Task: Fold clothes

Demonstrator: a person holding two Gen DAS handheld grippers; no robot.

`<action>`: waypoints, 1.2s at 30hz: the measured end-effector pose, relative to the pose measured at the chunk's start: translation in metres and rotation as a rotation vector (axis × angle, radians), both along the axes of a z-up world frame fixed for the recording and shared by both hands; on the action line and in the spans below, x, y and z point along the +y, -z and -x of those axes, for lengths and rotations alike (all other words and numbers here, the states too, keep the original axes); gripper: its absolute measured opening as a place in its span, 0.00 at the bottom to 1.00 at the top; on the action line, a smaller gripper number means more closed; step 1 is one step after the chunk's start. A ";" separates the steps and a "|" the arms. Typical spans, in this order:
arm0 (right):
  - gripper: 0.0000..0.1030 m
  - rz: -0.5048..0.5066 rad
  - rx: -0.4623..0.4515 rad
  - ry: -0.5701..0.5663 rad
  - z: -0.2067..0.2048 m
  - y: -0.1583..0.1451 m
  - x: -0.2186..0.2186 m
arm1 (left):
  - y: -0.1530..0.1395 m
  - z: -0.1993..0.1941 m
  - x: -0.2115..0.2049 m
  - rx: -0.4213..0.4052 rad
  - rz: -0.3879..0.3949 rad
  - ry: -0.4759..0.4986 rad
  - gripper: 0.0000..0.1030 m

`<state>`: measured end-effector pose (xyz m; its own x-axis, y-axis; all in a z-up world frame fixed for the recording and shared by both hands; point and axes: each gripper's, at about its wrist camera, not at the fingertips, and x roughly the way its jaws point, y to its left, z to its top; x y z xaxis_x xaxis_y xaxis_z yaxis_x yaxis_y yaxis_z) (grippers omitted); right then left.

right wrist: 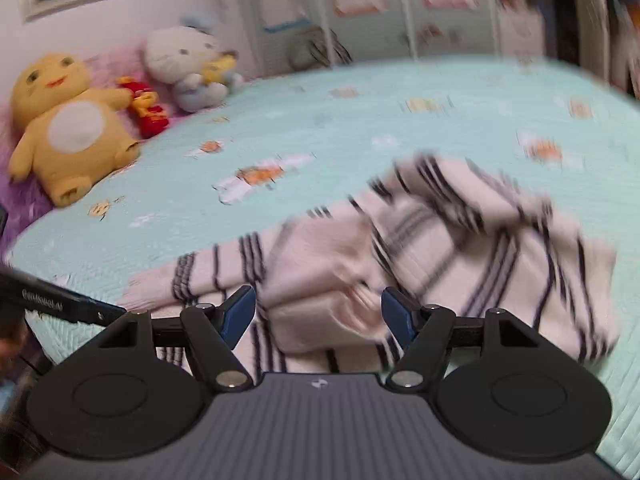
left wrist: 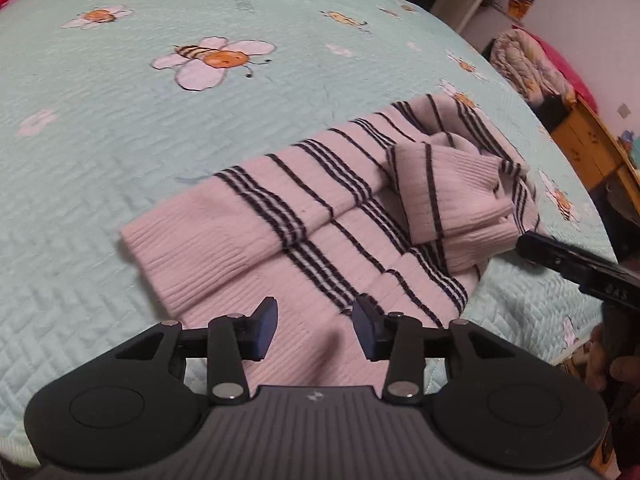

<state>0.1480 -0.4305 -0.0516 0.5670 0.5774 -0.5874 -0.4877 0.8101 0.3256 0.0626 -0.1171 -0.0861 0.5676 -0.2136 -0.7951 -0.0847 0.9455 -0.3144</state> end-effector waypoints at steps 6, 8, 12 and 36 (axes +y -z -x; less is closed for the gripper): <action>0.68 -0.044 0.024 -0.045 0.012 0.017 0.007 | 0.019 0.013 0.005 0.009 -0.113 0.036 0.43; 0.68 -0.035 -0.003 -0.115 0.019 0.016 0.020 | 0.022 0.014 0.009 0.001 -0.087 0.074 0.43; 0.68 -0.014 0.014 -0.154 0.026 0.020 0.034 | 0.024 0.010 0.009 -0.007 -0.031 0.141 0.43; 0.68 -0.011 0.022 0.094 -0.018 0.037 0.021 | 0.034 -0.015 0.011 0.012 -0.088 0.206 0.04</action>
<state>0.1660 -0.4097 -0.0888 0.6060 0.5289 -0.5941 -0.4023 0.8482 0.3447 0.0773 -0.1059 -0.1201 0.5098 -0.2539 -0.8220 0.1104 0.9669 -0.2302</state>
